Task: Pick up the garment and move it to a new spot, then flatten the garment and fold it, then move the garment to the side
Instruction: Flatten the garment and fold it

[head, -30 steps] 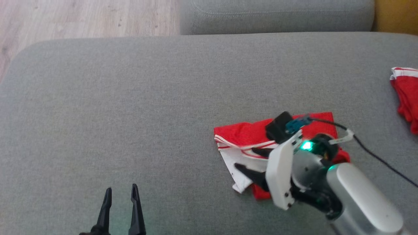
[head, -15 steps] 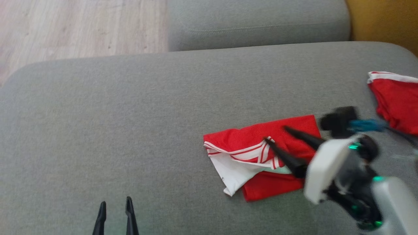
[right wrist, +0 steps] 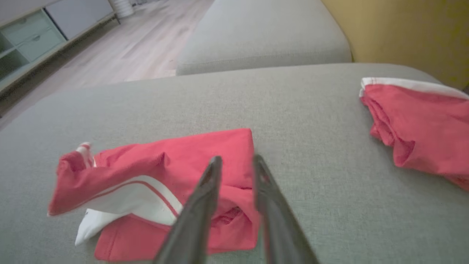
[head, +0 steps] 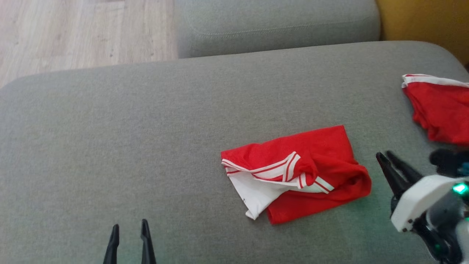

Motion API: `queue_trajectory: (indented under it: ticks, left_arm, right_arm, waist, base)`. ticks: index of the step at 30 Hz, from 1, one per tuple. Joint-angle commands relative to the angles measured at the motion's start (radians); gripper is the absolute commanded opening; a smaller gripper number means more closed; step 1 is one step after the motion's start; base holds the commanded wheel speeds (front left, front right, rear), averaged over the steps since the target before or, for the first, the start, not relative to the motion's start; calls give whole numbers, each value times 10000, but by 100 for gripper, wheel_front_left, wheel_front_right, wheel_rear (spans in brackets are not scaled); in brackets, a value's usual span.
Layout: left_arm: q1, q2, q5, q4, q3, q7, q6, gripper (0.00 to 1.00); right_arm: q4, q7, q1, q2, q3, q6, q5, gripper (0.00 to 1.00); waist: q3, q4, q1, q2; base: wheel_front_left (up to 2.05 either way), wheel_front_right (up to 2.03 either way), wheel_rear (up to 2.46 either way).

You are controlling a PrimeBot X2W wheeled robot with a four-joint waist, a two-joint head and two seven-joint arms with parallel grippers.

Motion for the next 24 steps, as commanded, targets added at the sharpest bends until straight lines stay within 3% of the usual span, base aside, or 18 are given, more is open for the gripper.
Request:
queue_trajectory:
  ticks: [1,4,10,15,24]
  left_arm:
    - [-488,-57,145,-229,155,-80,-46,100]
    - [-635,-57,174,-193,109,-80,-78,100]
    - [-1128,-57,193,26,-142,-80,-215,100]
    - [-1311,-57,-50,61,-432,-80,-55,100]
    - [-1056,-57,-175,67,-623,-80,123,100]
  right_arm:
    - [88,-96,-1064,-521,501,69,125,0]
    - [685,-58,-1805,-664,877,69,242,0]
    - [3070,-15,-4115,-790,2498,69,687,0]
    - [4777,-169,-4898,-894,3465,69,1449,0]
    - [5187,-388,-4859,-1505,5360,69,3339,0]
  waist:
    - [156,154,0,0]
    - [332,268,0,0]
    - [635,744,0,0]
    - [606,1232,0,0]
    - [438,1408,0,0]
  base:
    - [0,0,0]
    - [0,0,0]
    - [0,0,0]
    - [0,0,0]
    - [0,0,0]
